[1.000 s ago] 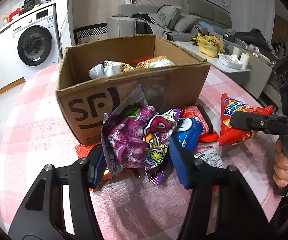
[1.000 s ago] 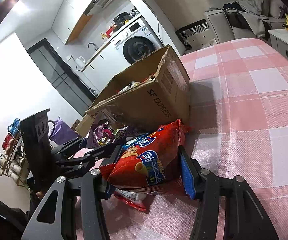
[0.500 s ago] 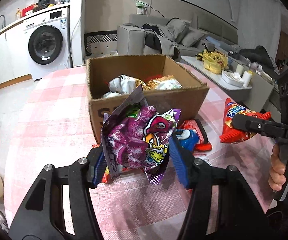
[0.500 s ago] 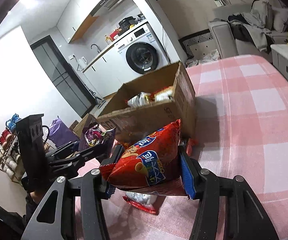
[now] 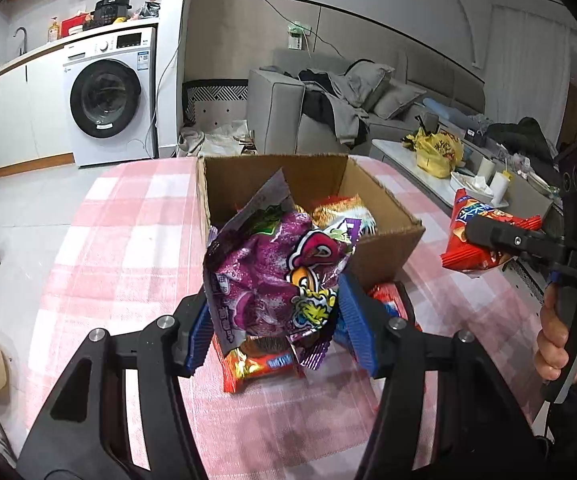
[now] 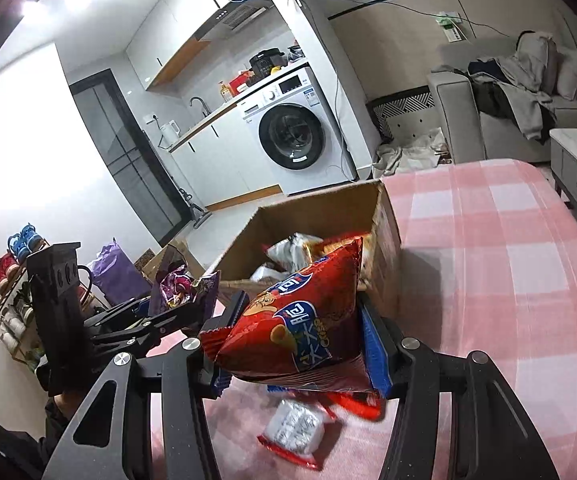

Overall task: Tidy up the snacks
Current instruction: 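Grasp the purple candy bag with left tool while right tool lifts red chip bag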

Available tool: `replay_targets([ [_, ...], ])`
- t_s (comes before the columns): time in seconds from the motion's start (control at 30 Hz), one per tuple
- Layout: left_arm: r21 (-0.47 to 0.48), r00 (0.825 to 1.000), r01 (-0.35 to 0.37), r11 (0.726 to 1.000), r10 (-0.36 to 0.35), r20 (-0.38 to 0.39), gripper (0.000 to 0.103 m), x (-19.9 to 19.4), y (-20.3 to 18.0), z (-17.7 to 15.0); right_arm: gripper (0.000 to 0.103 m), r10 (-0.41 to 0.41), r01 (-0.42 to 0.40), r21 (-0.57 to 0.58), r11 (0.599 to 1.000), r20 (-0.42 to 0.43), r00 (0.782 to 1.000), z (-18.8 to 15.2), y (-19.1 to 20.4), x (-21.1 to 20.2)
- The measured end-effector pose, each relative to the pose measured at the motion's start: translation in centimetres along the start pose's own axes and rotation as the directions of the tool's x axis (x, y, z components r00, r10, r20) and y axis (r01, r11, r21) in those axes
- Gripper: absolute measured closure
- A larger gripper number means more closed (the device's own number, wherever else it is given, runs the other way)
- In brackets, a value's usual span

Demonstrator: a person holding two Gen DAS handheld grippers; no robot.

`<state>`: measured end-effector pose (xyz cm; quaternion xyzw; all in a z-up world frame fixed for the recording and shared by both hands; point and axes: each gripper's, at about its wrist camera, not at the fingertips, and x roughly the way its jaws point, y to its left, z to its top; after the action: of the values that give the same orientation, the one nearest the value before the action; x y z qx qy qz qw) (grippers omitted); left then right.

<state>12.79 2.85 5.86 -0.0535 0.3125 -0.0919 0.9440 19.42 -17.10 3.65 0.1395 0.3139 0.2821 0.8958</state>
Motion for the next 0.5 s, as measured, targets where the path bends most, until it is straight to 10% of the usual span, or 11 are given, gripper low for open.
replay_targets([
  [0.5,-0.011,0.999,-0.006,1.0,0.006,0.037,0.048,1.3,0.5,5.2,0.049,-0.001,0.001,-0.01,1.0,0.015,1.0,3.8,0.7,3.8],
])
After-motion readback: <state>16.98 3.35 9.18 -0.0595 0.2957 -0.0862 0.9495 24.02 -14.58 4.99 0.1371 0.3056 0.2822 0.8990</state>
